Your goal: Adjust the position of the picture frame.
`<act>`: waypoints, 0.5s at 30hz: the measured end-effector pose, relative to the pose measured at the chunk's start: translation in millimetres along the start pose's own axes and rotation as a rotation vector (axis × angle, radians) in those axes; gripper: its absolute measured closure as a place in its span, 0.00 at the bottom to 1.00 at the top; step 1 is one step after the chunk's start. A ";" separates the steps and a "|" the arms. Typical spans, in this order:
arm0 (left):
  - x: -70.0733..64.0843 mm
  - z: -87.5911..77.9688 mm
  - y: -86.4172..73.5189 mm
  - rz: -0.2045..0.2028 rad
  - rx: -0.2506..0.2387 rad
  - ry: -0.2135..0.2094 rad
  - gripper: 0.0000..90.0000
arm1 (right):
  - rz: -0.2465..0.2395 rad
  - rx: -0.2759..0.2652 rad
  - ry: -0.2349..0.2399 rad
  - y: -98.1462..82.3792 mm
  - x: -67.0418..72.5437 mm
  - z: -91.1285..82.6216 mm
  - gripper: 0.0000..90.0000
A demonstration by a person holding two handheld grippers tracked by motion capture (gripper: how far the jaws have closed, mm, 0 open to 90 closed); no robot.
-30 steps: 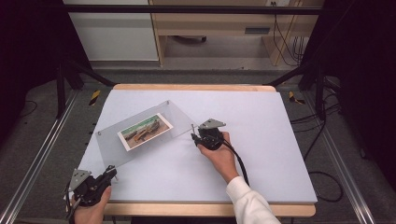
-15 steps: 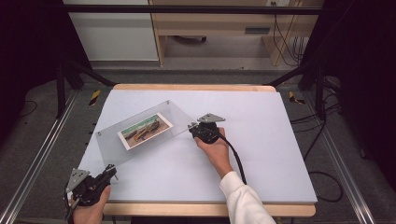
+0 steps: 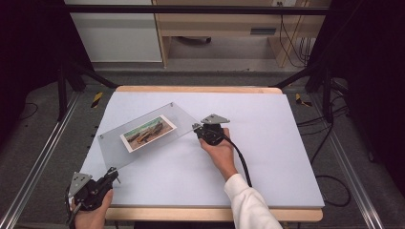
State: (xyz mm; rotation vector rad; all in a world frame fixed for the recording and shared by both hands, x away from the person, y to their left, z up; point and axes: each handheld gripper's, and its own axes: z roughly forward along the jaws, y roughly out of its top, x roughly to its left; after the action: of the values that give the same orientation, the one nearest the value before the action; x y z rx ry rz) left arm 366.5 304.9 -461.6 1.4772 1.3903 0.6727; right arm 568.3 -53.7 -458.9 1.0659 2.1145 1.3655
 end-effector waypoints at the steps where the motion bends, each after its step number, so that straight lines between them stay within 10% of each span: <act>1: 0.0 0.0 0.1 0.001 -0.002 0.000 0.93 | -0.002 0.003 0.000 0.5 -0.1 -0.1 0.94; 15: 0.1 4.1 0.8 0.001 -0.025 0.009 0.89 | -0.006 0.010 0.007 2.1 -1.1 -0.1 0.94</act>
State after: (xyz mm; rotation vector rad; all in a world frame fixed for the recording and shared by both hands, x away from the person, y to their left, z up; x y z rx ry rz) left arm 370.4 303.9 -462.5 1.4564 1.3831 0.6955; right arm 569.7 -54.0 -457.1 1.0591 2.1303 1.3595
